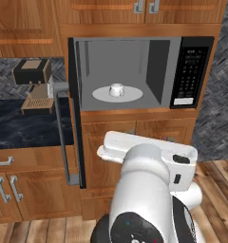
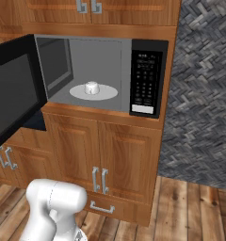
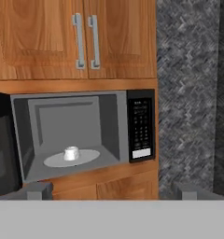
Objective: Pick the mug from the counter and place it inside the microwave. Then close the microwave.
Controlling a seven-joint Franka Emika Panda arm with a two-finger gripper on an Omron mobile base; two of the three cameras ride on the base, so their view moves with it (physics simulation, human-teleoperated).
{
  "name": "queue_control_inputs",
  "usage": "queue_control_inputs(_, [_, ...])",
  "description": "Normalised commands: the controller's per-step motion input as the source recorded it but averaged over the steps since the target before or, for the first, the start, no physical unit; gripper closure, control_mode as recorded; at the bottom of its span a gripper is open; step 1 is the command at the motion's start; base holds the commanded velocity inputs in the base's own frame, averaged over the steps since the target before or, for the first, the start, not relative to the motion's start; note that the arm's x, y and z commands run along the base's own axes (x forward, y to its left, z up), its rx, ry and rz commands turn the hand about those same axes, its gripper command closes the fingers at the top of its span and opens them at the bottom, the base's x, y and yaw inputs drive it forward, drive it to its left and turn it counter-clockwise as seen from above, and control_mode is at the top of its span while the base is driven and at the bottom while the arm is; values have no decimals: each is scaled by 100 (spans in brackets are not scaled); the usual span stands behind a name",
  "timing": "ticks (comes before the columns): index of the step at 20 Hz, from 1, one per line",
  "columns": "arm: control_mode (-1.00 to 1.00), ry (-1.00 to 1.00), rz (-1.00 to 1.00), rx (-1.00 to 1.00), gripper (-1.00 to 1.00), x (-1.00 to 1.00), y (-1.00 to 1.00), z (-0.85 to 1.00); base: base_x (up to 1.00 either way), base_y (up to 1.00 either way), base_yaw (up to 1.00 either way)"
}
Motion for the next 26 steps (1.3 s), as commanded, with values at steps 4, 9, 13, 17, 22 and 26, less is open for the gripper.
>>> queue_control_inputs(4, [-100,-12,-16,-1,-100,-49,34,0,0,0,0])
queue_control_inputs(9, [-100,2,-8,-10,-100,-21,29,-2,0,0,0])
queue_control_inputs(13, [-100,14,-1,-18,-100,0,44,-8,0,0,0])
queue_control_inputs(17, [-100,16,0,-21,-100,0,47,-16,0,0,0])
queue_control_inputs(22, [-100,13,-3,-19,-100,0,51,-22,0,0,0])
queue_control_inputs(26, [-100,4,-13,-15,-100,4,47,-21,0,0,0])
